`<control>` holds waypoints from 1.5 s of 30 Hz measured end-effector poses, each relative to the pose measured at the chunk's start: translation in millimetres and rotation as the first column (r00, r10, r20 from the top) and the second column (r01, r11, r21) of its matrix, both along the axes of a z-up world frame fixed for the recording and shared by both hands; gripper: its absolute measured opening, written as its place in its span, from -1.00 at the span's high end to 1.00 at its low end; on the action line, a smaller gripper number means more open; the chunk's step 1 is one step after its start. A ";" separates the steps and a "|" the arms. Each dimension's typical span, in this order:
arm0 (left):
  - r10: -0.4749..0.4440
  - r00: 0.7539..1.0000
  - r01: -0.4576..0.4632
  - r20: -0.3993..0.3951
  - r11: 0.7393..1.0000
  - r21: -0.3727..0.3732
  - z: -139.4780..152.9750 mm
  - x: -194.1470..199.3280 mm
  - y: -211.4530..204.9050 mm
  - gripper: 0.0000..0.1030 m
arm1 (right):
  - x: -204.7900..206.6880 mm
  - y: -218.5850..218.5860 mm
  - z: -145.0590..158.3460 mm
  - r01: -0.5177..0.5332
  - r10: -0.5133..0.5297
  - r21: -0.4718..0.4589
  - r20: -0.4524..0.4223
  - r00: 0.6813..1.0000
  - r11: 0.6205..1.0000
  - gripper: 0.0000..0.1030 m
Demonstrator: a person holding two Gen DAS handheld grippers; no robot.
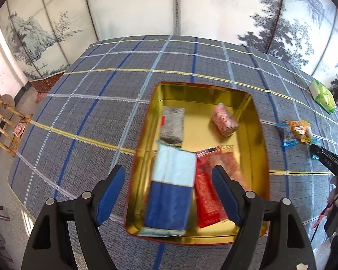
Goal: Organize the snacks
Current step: 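Grasp the blue-and-white wrapped candy with the right tool, then grasp the blue wrapped candy with the left tool while the right tool holds its candy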
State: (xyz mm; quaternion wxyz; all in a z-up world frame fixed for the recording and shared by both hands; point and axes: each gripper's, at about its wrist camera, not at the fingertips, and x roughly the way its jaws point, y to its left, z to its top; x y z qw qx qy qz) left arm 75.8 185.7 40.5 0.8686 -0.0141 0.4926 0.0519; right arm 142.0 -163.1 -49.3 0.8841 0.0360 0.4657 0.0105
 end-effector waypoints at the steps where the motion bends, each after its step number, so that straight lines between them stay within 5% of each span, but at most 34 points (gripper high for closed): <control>1: -0.011 1.000 0.011 0.002 1.000 0.000 1.1 2.7 -6.9 -0.49 | 0.5 0.1 -0.4 -0.003 0.003 -0.003 0.009 1.000 1.000 0.37; 14: -0.196 0.981 0.194 -0.009 0.976 -0.096 -0.8 43.0 -113.0 -0.49 | 1.0 -46.1 -1.7 0.066 -0.054 -0.102 0.115 0.992 0.993 0.41; 22: -0.308 0.951 0.305 -0.018 0.947 -0.097 -19.6 56.7 -173.1 -0.42 | 1.0 -98.2 -3.4 0.143 -0.134 -0.062 0.129 0.983 0.988 0.41; 29: -0.304 0.949 0.288 -0.080 0.944 -0.162 -44.1 78.6 -191.6 0.09 | 2.5 -110.5 -5.9 0.154 -0.151 -0.012 0.116 0.982 0.988 0.40; 45: -0.269 0.954 0.235 -0.131 0.945 -0.230 -69.8 125.8 -201.8 0.32 | 3.6 -108.6 -6.5 0.140 -0.139 -0.001 0.111 0.984 0.990 0.35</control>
